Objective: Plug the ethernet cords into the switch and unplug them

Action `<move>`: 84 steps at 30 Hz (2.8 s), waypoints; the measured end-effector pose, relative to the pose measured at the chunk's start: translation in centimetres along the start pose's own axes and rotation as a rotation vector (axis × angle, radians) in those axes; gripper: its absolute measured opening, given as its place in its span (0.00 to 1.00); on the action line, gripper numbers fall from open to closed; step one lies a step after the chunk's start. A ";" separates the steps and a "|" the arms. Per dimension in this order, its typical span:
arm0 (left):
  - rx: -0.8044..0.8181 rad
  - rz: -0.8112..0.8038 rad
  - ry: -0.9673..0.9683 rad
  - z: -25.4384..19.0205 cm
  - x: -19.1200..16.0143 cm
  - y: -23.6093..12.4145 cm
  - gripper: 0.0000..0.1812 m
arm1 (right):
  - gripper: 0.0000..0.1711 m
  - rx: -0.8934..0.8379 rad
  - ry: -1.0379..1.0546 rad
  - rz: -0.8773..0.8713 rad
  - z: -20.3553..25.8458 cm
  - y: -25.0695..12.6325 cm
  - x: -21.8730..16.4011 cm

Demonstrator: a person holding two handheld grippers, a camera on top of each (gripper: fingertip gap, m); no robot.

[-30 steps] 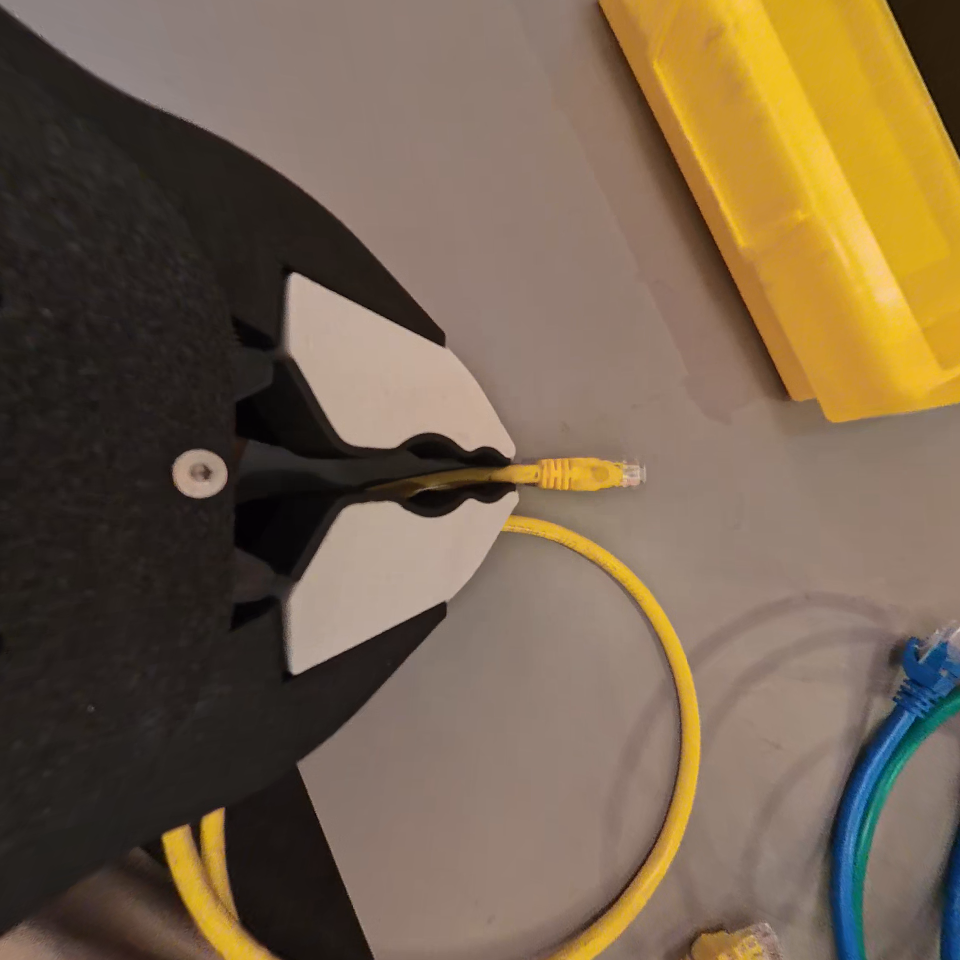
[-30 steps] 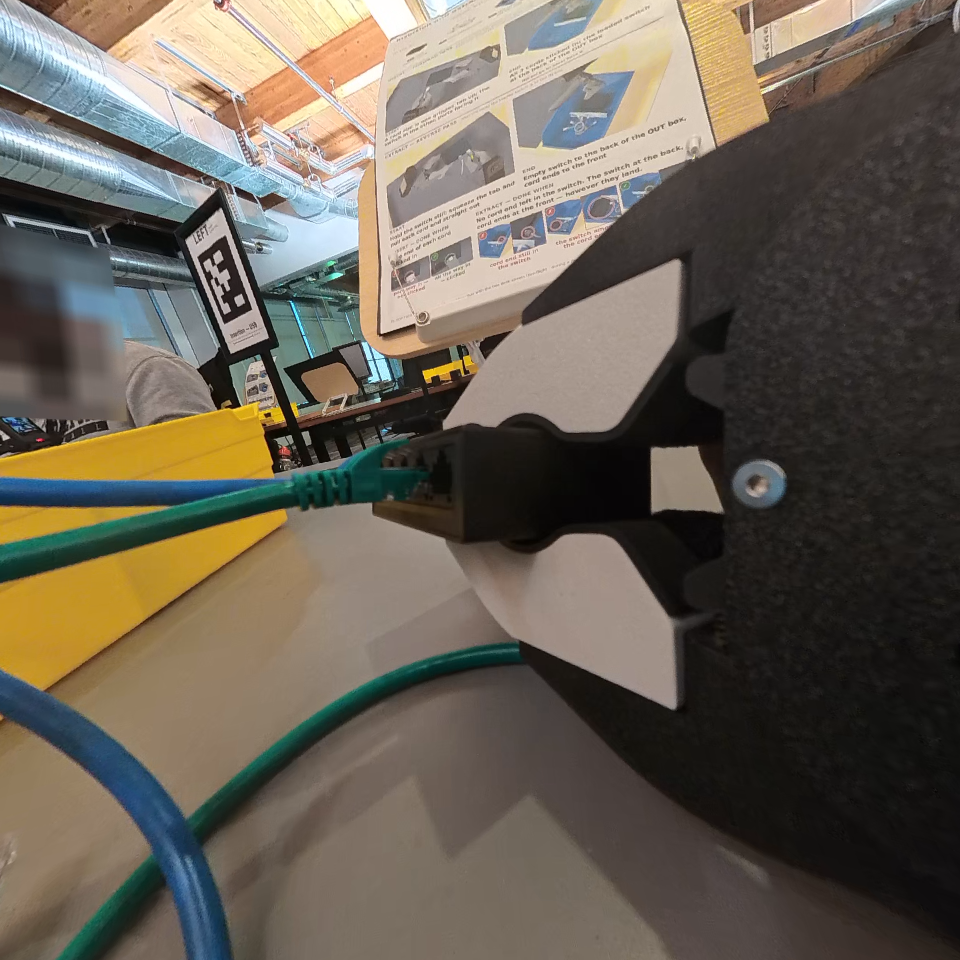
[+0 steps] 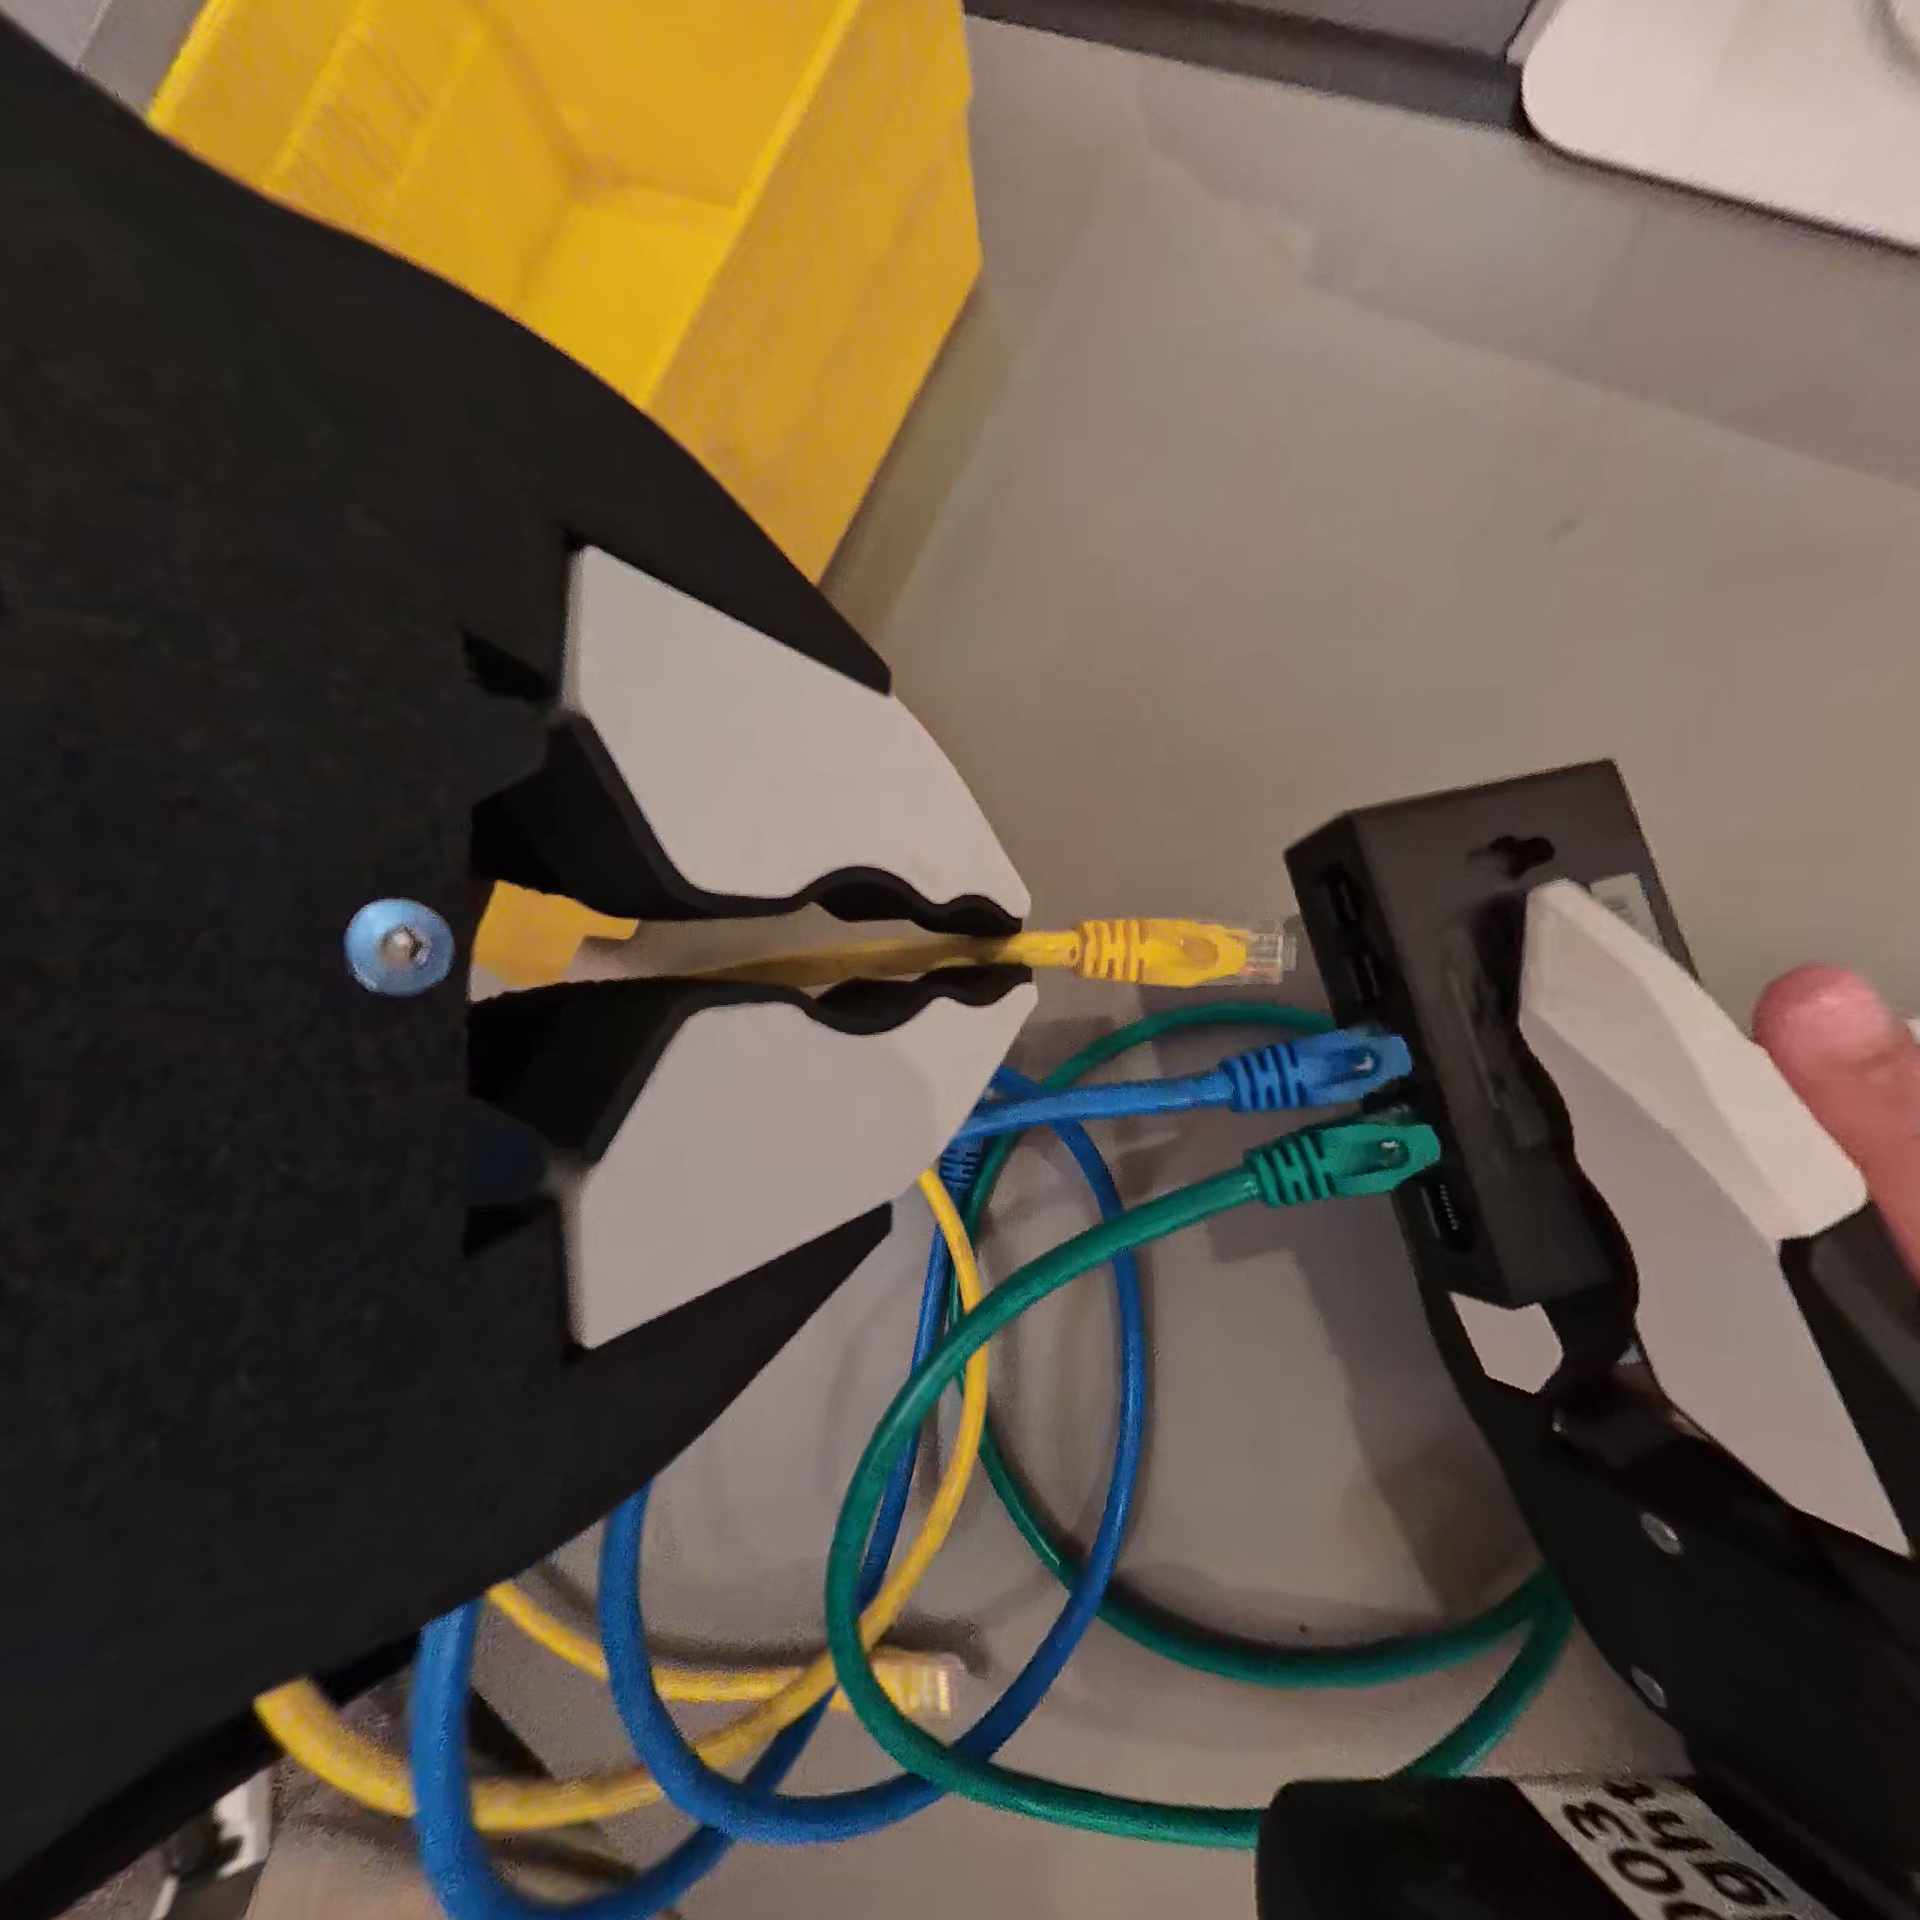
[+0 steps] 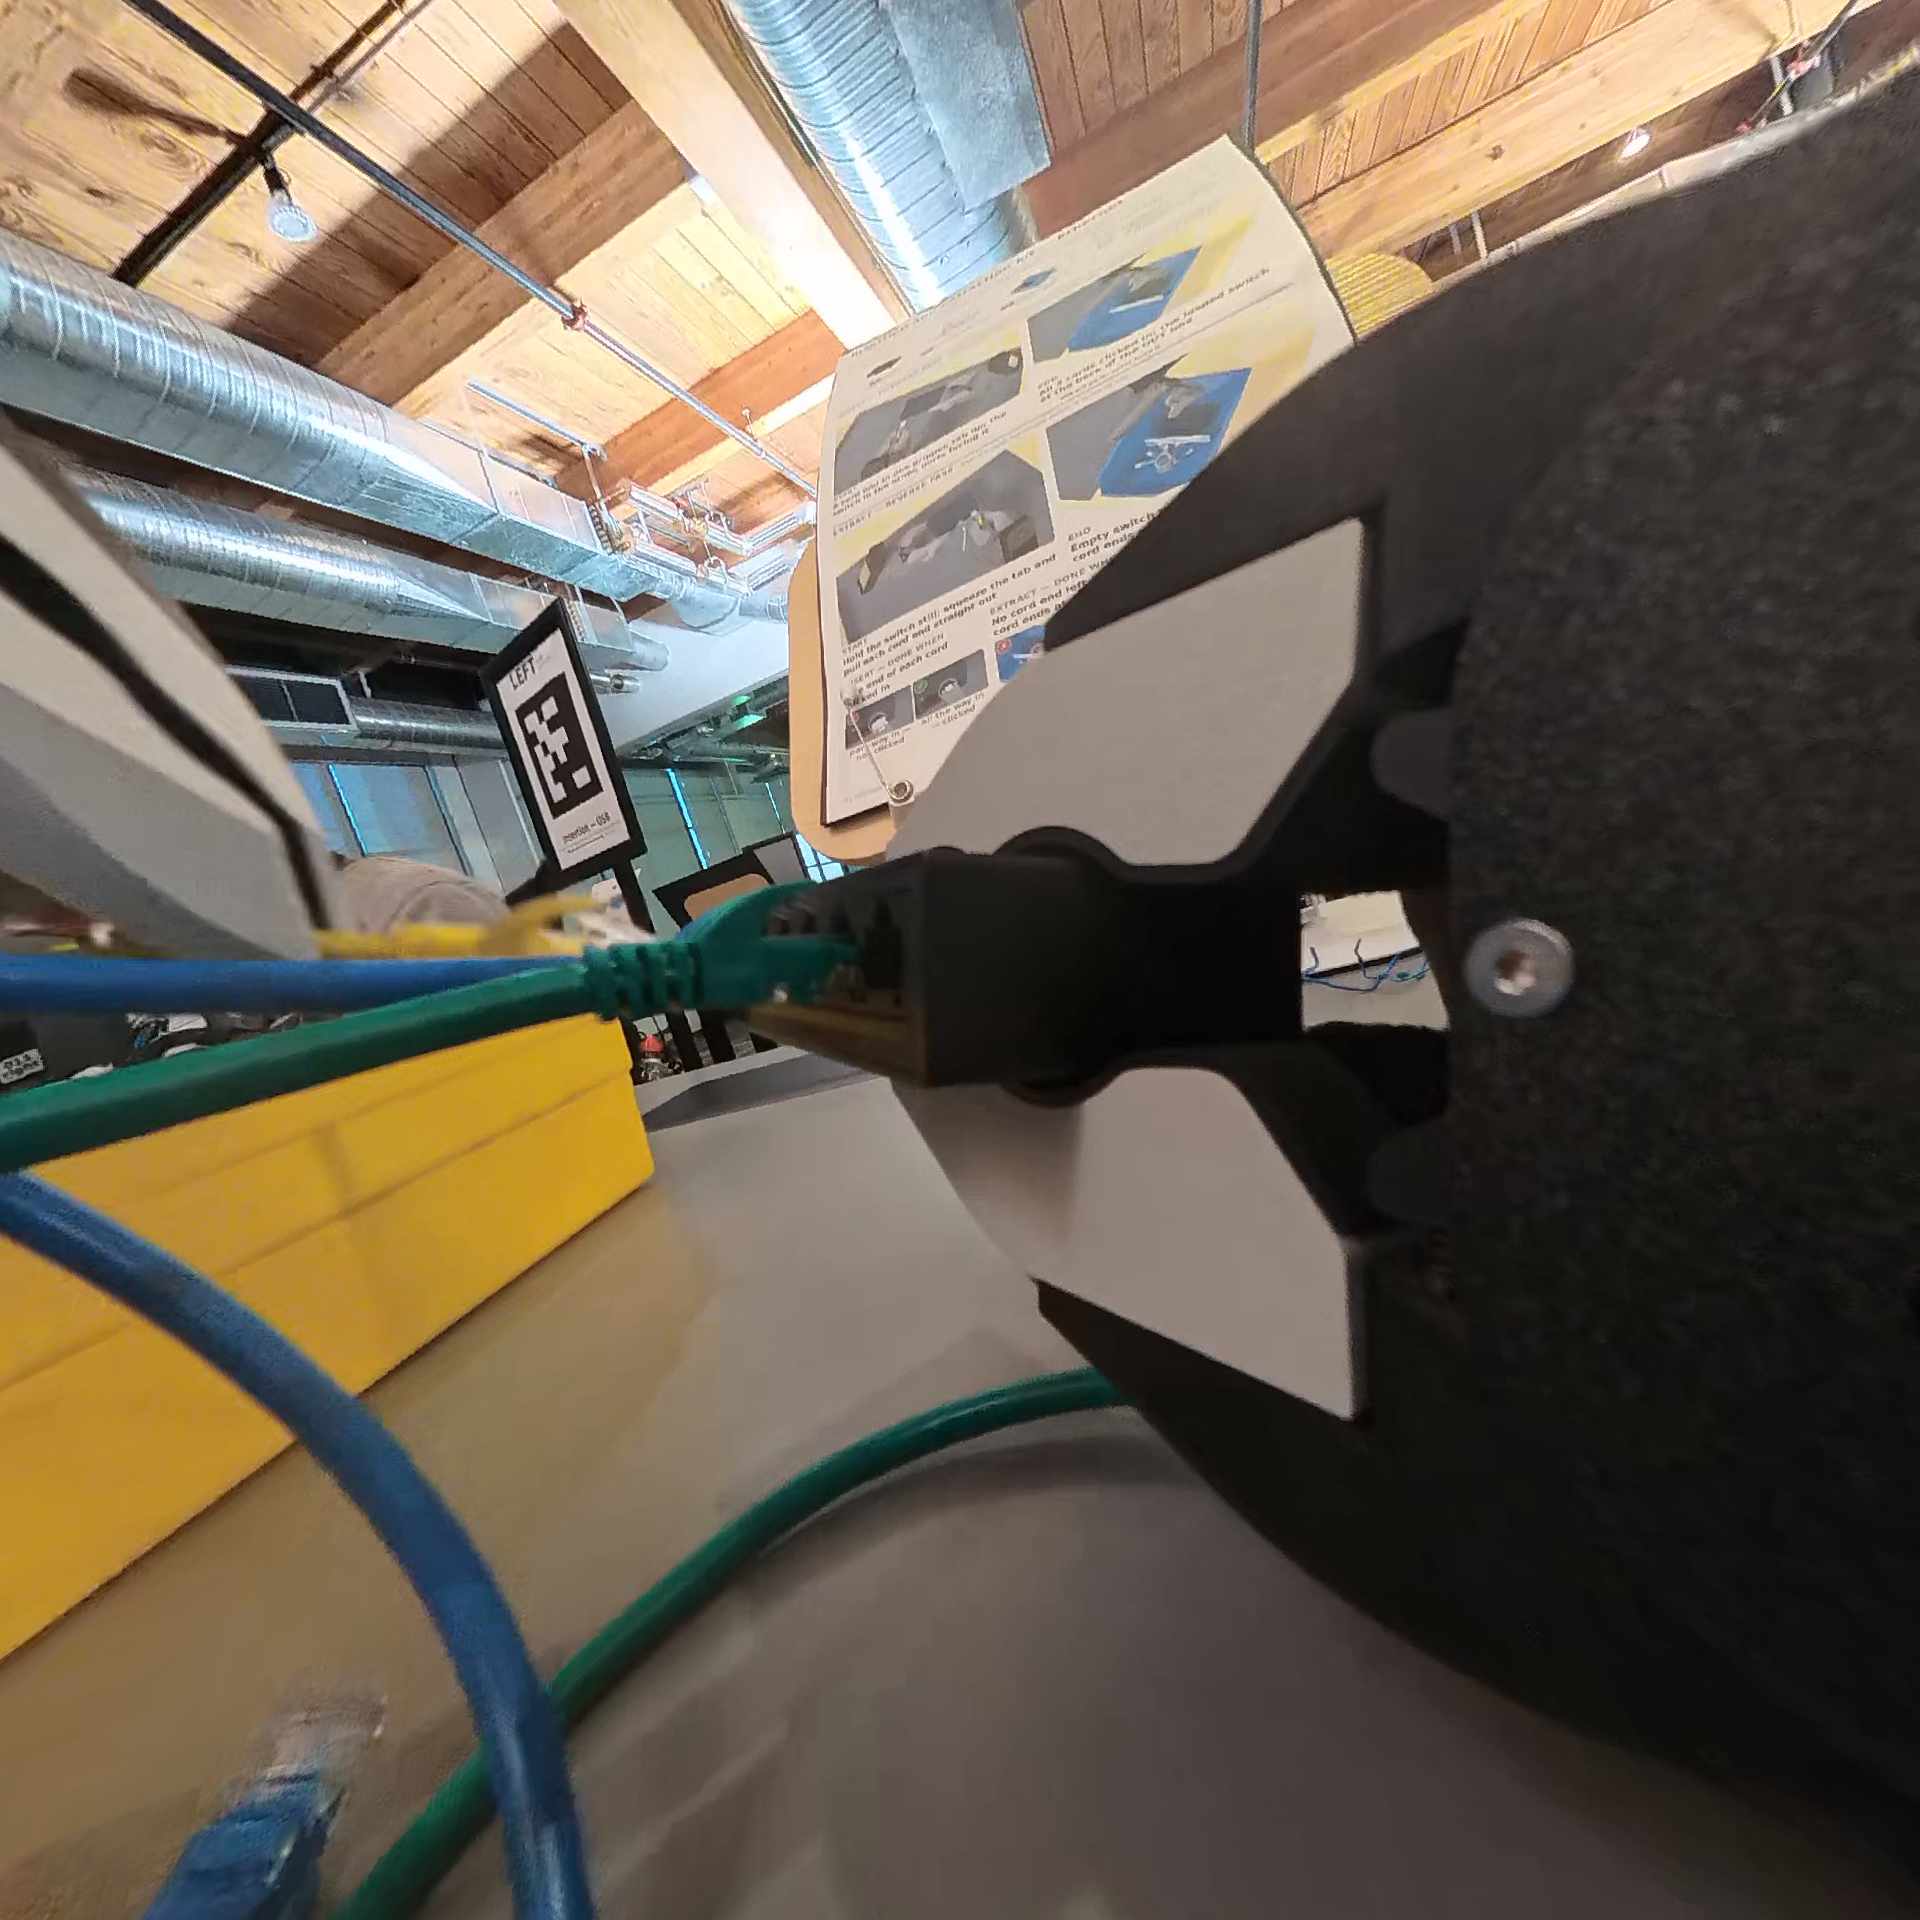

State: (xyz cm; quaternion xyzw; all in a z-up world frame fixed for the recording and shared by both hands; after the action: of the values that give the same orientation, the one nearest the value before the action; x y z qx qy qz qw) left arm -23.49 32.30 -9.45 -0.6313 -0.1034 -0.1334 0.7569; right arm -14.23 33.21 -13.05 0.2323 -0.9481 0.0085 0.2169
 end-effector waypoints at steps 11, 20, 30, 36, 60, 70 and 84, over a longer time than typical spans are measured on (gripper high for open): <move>0.007 -0.028 0.009 0.0 1.0 1.3 0.03 | 0.17 0.022 -0.023 0.014 0.5 0.2 -0.1; -0.025 -0.184 -0.110 0.1 1.5 1.3 0.03 | 0.17 0.021 0.000 0.034 0.3 0.3 -0.5; -0.022 -0.253 -0.225 0.3 0.8 1.9 0.03 | 0.17 0.035 -0.009 0.039 0.6 0.4 -0.5; -0.038 -0.293 -0.253 0.5 1.1 1.5 0.03 | 0.17 0.032 0.006 0.040 0.5 0.5 -0.5; -0.095 -0.516 -0.366 -0.1 1.6 0.9 0.03 | 0.17 0.034 0.014 0.033 0.4 0.5 -0.5; -0.145 -0.683 -0.363 -1.0 1.5 1.4 0.03 | 0.17 0.015 -0.001 0.035 0.1 0.3 -0.5; 0.069 -0.683 -0.229 -0.1 1.3 2.8 0.03 | 0.17 0.035 0.034 0.035 0.4 0.4 -0.5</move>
State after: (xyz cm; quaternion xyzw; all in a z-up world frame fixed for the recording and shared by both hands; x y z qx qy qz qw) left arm -21.35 32.54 -11.66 -0.5452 -0.3969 -0.3036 0.6731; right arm -14.15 33.73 -13.58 0.2191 -0.9479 0.0330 0.2289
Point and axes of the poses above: each gripper's, where its closed fingertips meet, y out along the fingers, x out of its top, z = x × y across the jaws, the point moved 2 cm from there along -y, back along the fingers, and after that the axes turned 6 degrees about y, right-handed, at the moved point
